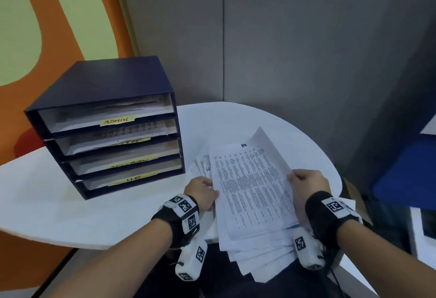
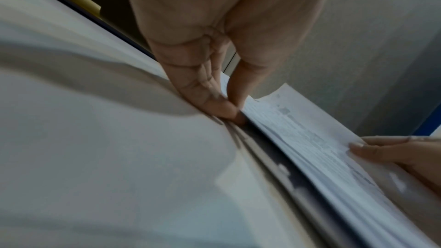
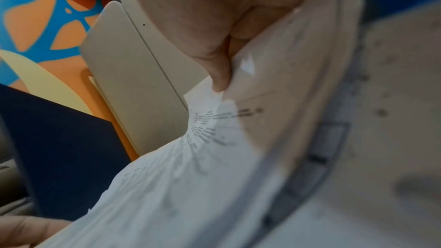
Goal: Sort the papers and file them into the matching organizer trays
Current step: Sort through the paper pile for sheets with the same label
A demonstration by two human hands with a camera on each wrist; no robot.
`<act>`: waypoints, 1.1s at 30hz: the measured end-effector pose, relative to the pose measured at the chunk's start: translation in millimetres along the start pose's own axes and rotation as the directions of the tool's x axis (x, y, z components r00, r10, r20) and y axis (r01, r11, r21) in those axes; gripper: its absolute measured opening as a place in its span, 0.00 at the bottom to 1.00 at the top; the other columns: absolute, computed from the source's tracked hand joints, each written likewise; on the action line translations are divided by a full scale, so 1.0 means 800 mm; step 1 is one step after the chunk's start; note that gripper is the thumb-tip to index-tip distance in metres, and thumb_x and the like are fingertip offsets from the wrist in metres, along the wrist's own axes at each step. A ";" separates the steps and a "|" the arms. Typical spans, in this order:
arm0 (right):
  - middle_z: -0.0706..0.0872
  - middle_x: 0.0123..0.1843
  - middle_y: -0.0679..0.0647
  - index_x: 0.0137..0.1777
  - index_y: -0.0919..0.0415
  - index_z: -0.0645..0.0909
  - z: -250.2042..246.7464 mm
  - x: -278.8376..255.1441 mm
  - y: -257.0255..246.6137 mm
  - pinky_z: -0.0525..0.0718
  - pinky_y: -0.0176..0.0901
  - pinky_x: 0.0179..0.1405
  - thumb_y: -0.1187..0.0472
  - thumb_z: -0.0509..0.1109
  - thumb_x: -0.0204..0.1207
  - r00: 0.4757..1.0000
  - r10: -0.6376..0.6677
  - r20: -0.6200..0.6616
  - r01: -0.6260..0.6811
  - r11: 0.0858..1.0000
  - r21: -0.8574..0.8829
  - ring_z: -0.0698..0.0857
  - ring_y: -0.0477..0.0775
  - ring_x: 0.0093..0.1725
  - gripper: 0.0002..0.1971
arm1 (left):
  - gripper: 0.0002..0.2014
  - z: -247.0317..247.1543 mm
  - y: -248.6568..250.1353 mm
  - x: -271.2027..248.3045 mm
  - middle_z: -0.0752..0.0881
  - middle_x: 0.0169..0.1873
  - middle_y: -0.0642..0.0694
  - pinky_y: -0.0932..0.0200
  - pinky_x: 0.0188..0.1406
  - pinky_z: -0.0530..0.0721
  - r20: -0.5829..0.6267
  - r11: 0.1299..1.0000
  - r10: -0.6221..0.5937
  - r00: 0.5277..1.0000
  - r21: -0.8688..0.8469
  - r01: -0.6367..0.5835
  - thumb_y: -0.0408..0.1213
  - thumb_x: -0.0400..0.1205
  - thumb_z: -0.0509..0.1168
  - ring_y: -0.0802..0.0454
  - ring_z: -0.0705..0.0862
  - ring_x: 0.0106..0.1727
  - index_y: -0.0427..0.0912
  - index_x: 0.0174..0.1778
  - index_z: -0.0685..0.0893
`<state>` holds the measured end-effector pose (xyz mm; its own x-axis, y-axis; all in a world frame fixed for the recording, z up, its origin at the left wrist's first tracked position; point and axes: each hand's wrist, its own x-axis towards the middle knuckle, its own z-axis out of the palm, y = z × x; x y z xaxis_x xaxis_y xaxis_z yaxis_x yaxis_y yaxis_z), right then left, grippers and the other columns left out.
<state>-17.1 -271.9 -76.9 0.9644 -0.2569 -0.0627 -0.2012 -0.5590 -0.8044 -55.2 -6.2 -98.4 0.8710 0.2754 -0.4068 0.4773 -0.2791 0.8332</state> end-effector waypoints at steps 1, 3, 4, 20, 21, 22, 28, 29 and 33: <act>0.83 0.23 0.49 0.30 0.53 0.86 -0.003 0.001 -0.003 0.80 0.39 0.30 0.56 0.67 0.76 1.000 -0.024 -0.008 0.024 1.000 -0.008 0.81 0.56 0.26 0.13 | 0.12 0.000 0.002 0.001 0.88 0.44 0.38 0.55 0.36 0.85 0.005 1.000 0.007 1.000 0.020 -0.007 0.26 0.80 0.68 0.43 0.85 0.37 0.38 0.59 0.81; 0.88 0.33 0.53 0.40 0.50 0.90 -0.007 0.002 -0.011 0.84 0.41 0.38 0.57 0.67 0.78 0.997 -0.072 -0.028 0.072 0.997 -0.024 0.85 0.58 0.34 0.10 | 0.12 -0.001 0.004 0.003 0.88 0.44 0.40 0.54 0.40 0.85 -0.011 0.998 0.022 1.000 0.064 -0.021 0.26 0.78 0.66 0.41 0.86 0.40 0.39 0.57 0.84; 0.89 0.37 0.54 0.45 0.50 0.90 -0.009 0.001 -0.014 0.83 0.41 0.42 0.58 0.67 0.78 0.995 -0.085 -0.043 0.084 0.996 -0.024 0.85 0.58 0.38 0.10 | 0.12 -0.001 0.005 0.004 0.88 0.47 0.41 0.53 0.43 0.86 -0.029 0.996 0.029 0.999 0.086 -0.026 0.27 0.77 0.66 0.40 0.87 0.43 0.41 0.55 0.84; 0.88 0.43 0.52 0.47 0.55 0.80 -0.037 0.002 -0.057 0.84 0.50 0.49 0.60 0.63 0.83 0.949 -0.307 -0.068 0.315 0.916 0.249 0.87 0.58 0.45 0.05 | 0.16 -0.027 0.007 -0.012 0.85 0.55 0.46 0.49 0.52 0.86 -0.108 0.993 0.118 0.987 0.013 -0.118 0.45 0.81 0.68 0.44 0.88 0.53 0.48 0.63 0.76; 0.89 0.42 0.53 0.48 0.56 0.81 -0.036 -0.002 -0.061 0.85 0.50 0.49 0.61 0.63 0.83 0.954 -0.297 -0.029 0.293 0.910 0.294 0.87 0.58 0.44 0.06 | 0.15 -0.032 0.009 -0.018 0.85 0.55 0.46 0.49 0.50 0.87 -0.107 0.993 0.109 0.988 -0.026 -0.112 0.47 0.83 0.66 0.45 0.88 0.51 0.48 0.62 0.75; 0.89 0.42 0.55 0.49 0.58 0.81 -0.035 -0.006 -0.064 0.85 0.50 0.48 0.61 0.63 0.83 0.958 -0.286 0.012 0.267 0.906 0.328 0.87 0.58 0.44 0.06 | 0.15 -0.037 0.008 -0.018 0.86 0.55 0.47 0.48 0.48 0.87 -0.101 0.991 0.100 0.990 -0.075 -0.108 0.50 0.84 0.64 0.45 0.89 0.50 0.48 0.62 0.75; 0.90 0.44 0.57 0.51 0.59 0.83 -0.017 -0.025 -0.073 0.81 0.42 0.38 0.63 0.62 0.83 0.963 -0.223 0.149 0.146 0.903 0.403 0.87 0.56 0.38 0.08 | 0.23 -0.069 0.017 -0.049 0.90 0.51 0.42 0.51 0.44 0.88 -0.011 0.924 0.128 0.992 -0.362 -0.123 0.57 0.88 0.51 0.47 0.90 0.44 0.45 0.60 0.83; 0.91 0.43 0.57 0.51 0.58 0.84 -0.014 -0.027 -0.071 0.80 0.41 0.37 0.63 0.62 0.83 0.961 -0.219 0.168 0.140 0.911 0.389 0.86 0.55 0.36 0.08 | 0.23 -0.074 0.017 -0.053 0.91 0.49 0.41 0.51 0.42 0.88 -0.003 0.923 0.137 0.991 -0.362 -0.129 0.57 0.88 0.51 0.46 0.90 0.42 0.45 0.59 0.84; 0.89 0.39 0.55 0.51 0.56 0.84 -0.001 -0.035 -0.065 0.76 0.34 0.22 0.62 0.62 0.83 0.952 -0.181 0.247 0.084 0.930 0.357 0.82 0.48 0.26 0.09 | 0.13 -0.084 0.010 -0.065 0.93 0.42 0.43 0.51 0.40 0.88 -0.013 0.939 0.146 0.989 -0.312 -0.143 0.46 0.87 0.61 0.50 0.89 0.34 0.41 0.60 0.83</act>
<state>-33.6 -236.4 -32.7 0.9968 0.0516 -0.0604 -0.0450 -0.2605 -0.9644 -104.1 39.1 -45.5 0.9298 0.2440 -0.2756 0.2876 -0.0140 0.9577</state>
